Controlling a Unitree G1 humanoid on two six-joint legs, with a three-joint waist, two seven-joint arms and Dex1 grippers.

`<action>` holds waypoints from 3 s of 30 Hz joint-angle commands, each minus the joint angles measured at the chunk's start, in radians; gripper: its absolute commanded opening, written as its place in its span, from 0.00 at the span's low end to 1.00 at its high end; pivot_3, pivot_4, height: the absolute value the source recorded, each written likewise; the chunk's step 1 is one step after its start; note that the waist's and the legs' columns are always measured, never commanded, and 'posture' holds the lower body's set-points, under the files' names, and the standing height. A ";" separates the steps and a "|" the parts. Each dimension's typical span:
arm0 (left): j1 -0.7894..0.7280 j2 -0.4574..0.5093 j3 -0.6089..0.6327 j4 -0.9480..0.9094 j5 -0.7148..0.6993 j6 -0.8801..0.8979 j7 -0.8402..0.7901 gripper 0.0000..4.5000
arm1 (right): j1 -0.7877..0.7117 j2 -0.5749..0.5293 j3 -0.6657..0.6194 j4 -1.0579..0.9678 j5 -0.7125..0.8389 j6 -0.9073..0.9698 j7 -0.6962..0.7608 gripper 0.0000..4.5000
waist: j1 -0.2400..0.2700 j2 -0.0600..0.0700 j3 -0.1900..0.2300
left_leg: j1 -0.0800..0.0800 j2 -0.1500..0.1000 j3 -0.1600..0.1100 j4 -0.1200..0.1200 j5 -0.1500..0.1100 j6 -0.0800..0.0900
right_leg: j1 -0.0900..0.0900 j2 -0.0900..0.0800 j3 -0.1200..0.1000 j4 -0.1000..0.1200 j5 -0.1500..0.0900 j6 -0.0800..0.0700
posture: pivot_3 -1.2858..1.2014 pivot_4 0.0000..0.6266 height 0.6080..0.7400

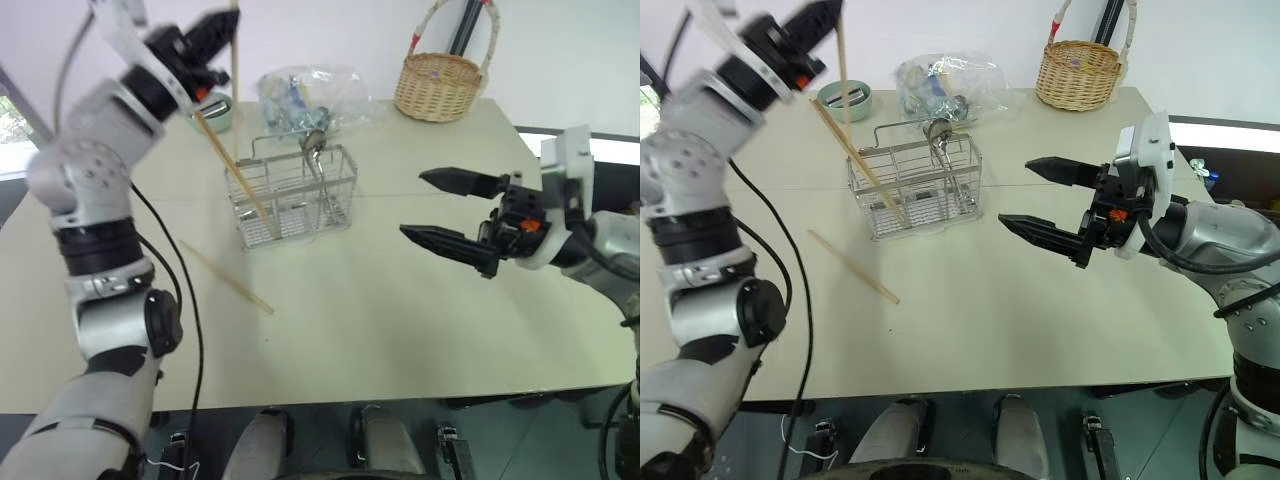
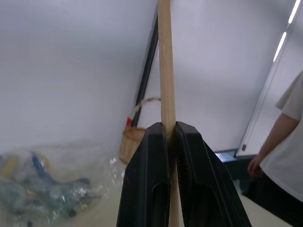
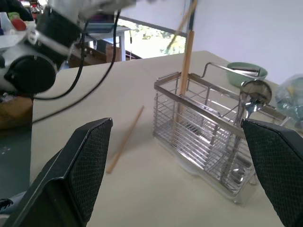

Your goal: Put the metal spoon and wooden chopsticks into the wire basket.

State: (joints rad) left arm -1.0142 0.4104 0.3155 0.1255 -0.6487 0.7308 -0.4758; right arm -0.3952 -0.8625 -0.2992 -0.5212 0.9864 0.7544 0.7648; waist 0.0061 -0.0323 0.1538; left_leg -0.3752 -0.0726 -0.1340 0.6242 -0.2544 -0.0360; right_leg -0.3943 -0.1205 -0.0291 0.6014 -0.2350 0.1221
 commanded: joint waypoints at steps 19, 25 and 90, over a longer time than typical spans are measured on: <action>0.242 -0.178 -0.147 -0.006 0.265 -0.472 0.065 0.09 | -0.095 0.017 -0.029 0.049 0.062 0.006 -0.103 1.00 | 0.008 0.000 0.000 | -0.001 -0.001 0.000 0.003 -0.001 0.002 | 0.002 -0.001 0.000 -0.003 0.000 0.000 | 0.52 0.24 0.61; 0.270 -0.181 -0.134 -0.049 0.244 -0.446 0.084 0.72 | -0.120 0.023 -0.015 0.089 0.049 0.002 -0.093 1.00 | 0.009 0.000 0.000 | -0.001 -0.001 0.000 0.003 -0.001 0.003 | 0.003 0.000 0.000 -0.003 0.000 0.000 | 0.52 0.24 0.61; 0.019 -0.324 0.461 0.102 0.422 0.802 1.051 0.98 | 0.148 0.005 0.076 -0.115 -0.001 -0.010 0.142 1.00 | 0.014 -0.002 0.000 | 0.001 -0.001 0.000 0.004 -0.004 -0.004 | 0.003 0.000 0.000 0.000 -0.001 0.002 | 0.52 0.24 0.61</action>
State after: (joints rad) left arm -0.9858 0.0947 0.7642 0.2000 -0.2459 1.5531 0.5895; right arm -0.2503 -0.8492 -0.2085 -0.6070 0.9876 0.7647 0.9070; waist 0.0199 -0.0345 0.1534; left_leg -0.3743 -0.0735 -0.1334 0.6285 -0.2585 -0.0397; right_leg -0.3911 -0.1203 -0.0296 0.6018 -0.2359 0.1238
